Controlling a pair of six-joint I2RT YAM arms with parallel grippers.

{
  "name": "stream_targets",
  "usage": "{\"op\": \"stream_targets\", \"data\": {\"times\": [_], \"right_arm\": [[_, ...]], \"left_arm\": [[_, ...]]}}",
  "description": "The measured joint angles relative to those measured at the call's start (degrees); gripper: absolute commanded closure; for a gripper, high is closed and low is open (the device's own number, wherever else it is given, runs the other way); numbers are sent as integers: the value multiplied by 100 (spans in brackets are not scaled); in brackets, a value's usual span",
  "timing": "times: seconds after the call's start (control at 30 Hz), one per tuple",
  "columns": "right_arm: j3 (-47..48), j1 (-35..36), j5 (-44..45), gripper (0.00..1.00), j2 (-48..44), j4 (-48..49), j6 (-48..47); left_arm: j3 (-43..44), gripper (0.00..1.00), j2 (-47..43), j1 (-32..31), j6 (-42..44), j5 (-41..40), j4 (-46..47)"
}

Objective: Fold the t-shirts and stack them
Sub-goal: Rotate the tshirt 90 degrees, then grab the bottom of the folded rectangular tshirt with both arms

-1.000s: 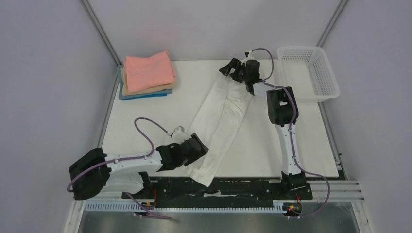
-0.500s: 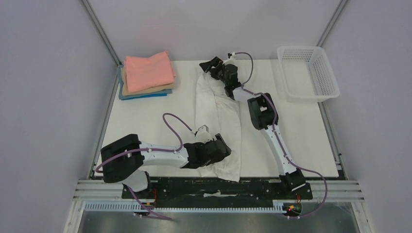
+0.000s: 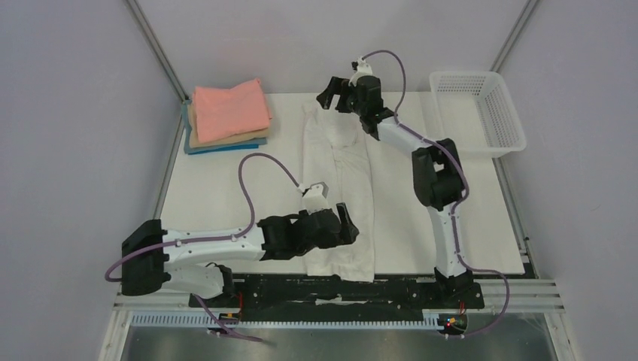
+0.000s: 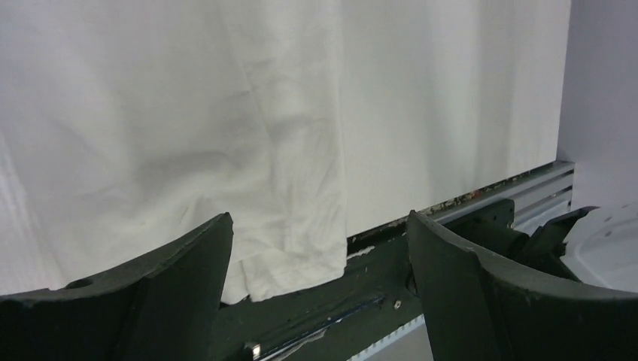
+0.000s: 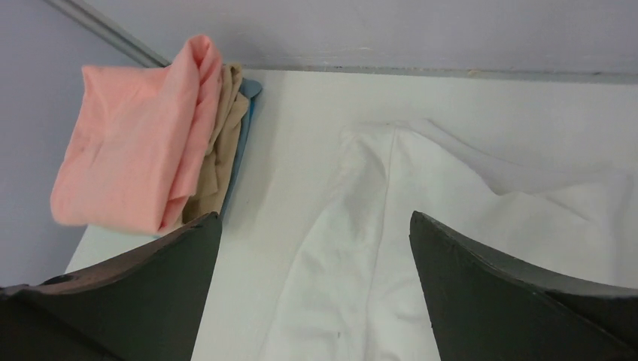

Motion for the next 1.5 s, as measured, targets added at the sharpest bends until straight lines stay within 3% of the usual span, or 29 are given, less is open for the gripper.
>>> {"op": "stream_targets", "data": {"times": [0.13,0.33,0.47,0.57,0.7,0.83,0.93,0.97,1.2,1.37,1.5], "right_arm": [[-1541,2,52,2,-2090,-520,-857],[-5195,109,501,2,-5469,-835,-1360],[-7235,393,616,2,-6634,-1099,-1261],[-8168,739,732,2,-7383,-1650,-1180],[-8660,1040,782,2,-8559,-2006,-1003],[-8878,1318,496,1,-9344,-2009,-811],[-8981,1641,179,1,-9405,-2107,-713],[-8981,1742,109,5,-9348,-2179,-713],[-8944,2761,-81,16,-9082,-3333,-857],[-8944,3779,-109,26,-9040,-3545,-789],[-8950,4113,184,31,-8856,-3654,-651]], "left_arm": [[-94,10,-662,0,396,4,-715],[-1169,12,-1547,0,514,142,-1392],[-1692,18,-1768,0,538,376,-1493],[-1902,25,-1753,0,608,654,-1283],[-2105,34,-1532,0,621,986,-833],[-2166,53,-1241,0,621,1202,-372],[-2131,87,-970,0,673,1368,-142],[-2116,96,-905,0,671,1379,-122],[-2046,98,-791,0,704,1462,-238],[-2048,98,-883,0,704,1513,-411],[-2055,98,-911,0,704,1523,-446]]}}
